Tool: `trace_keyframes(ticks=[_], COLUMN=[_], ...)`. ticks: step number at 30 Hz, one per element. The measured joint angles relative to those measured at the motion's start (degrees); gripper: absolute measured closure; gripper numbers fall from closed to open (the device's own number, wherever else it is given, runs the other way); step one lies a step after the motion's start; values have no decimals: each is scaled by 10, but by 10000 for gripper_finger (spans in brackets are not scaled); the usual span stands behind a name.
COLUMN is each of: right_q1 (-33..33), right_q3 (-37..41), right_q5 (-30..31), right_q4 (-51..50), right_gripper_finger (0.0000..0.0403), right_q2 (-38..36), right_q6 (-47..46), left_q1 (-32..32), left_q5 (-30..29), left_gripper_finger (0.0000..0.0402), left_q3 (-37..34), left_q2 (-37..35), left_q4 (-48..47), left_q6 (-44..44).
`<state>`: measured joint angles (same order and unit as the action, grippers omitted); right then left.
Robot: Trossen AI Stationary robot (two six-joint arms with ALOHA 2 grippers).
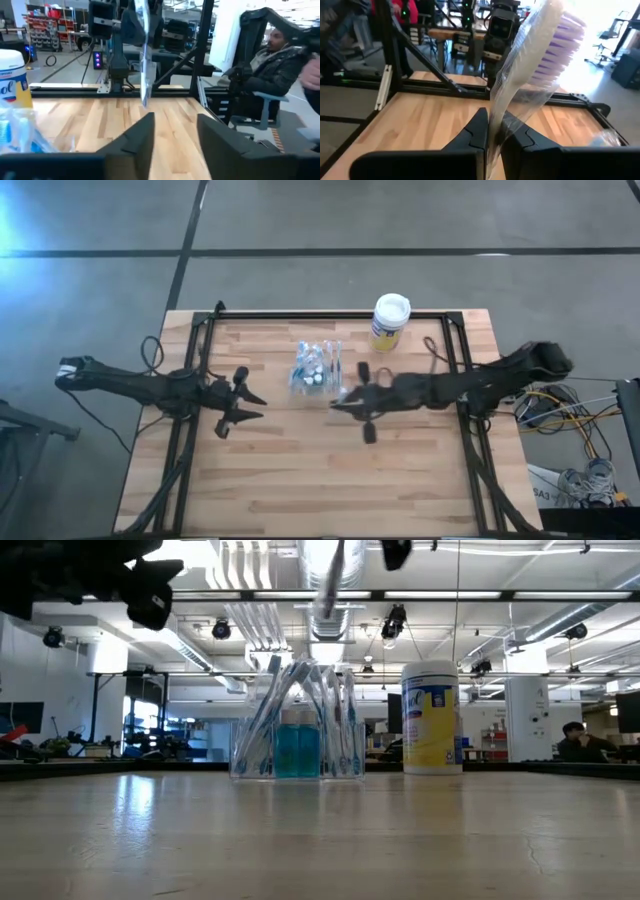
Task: Pick & Place toothbrushing station
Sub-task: Put the purple toothbrush into the transparent organizer
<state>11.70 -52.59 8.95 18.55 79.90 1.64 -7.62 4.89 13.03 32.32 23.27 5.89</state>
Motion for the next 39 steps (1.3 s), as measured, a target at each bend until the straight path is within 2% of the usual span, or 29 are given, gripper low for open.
trace_keyframes(ticks=[3,6,8,10,15,20,24,28,33,39], right_q1=[1,1,1,1,0,1,0,-10,-18,-38], right_q3=[71,130,159,183,250,295,320,306,237,135], right_q5=[-2,-1,2,2,-6,2,63,151,250,279], right_q4=[25,49,48,49,123,123,122,119,118,113], right_gripper_finger=[385,385,385,385,383,380,378,377,378,379], right_q2=[-60,-110,-136,-161,-211,-264,-283,-247,-141,-22], right_q6=[-6,-20,-30,-33,-33,-45,-78,-117,-121,-108], left_q1=[0,0,0,0,0,0,0,0,0,0], left_q5=[-2,-16,-36,-43,-43,-1,11,-4,-45,-48], left_gripper_finger=[296,369,391,390,395,393,389,397,392,380], left_q3=[3,4,4,4,4,2,0,-2,-2,-3], left_q2=[-52,-98,-121,-141,-173,-187,-192,-190,-190,-190], left_q4=[-64,-124,-155,-182,-209,-231,-230,-244,-244,-247], left_q6=[-1,-10,-9,-10,-8,-10,-4,-2,8,20])
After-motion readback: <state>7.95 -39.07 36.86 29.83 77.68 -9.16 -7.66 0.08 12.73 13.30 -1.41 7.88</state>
